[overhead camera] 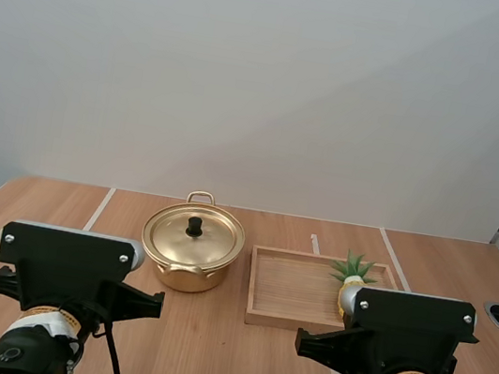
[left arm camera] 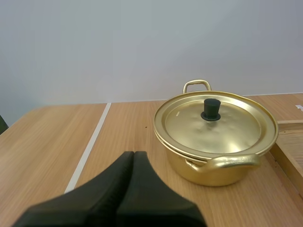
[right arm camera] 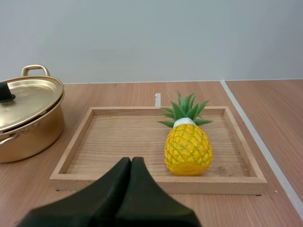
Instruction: Open the pot, put the pineapple inside, and close it
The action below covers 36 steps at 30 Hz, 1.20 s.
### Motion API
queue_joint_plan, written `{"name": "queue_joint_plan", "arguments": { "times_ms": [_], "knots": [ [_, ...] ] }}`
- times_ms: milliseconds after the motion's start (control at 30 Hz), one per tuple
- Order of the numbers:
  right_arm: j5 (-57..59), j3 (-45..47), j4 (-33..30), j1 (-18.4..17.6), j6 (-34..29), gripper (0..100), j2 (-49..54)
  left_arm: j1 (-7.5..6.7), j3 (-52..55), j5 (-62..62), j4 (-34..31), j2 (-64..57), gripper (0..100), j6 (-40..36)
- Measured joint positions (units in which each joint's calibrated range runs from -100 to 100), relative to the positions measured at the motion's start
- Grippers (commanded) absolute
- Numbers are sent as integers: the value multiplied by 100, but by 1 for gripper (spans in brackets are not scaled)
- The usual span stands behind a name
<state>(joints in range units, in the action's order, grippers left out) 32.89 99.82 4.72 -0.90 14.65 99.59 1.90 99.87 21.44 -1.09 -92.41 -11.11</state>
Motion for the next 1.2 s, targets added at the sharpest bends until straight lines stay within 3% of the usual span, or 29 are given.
{"name": "queue_joint_plan", "arguments": {
  "times_ms": [167, 567, 700, 967, 1200],
  "knots": [
    [-484, 18, 0, 0, 0, 0, 0, 0, 13, -889, 11, 0, 0, 0],
    [-5401, 15, 0, 0, 0, 0, 0, 0, 13, -4322, 11, 0, 0, 19],
    [-6353, 15, 0, 0, 73, 0, 0, 0, 0, -4690, -111, 0, 0, 19],
    [-6280, -736, 0, 0, 809, 0, 10, 0, -986, -4451, -227, 0, 0, 28],
    [-3766, -2031, 0, 0, 873, 0, 23, 0, -2123, -2735, -243, 0, 0, -193]
  ]
}}
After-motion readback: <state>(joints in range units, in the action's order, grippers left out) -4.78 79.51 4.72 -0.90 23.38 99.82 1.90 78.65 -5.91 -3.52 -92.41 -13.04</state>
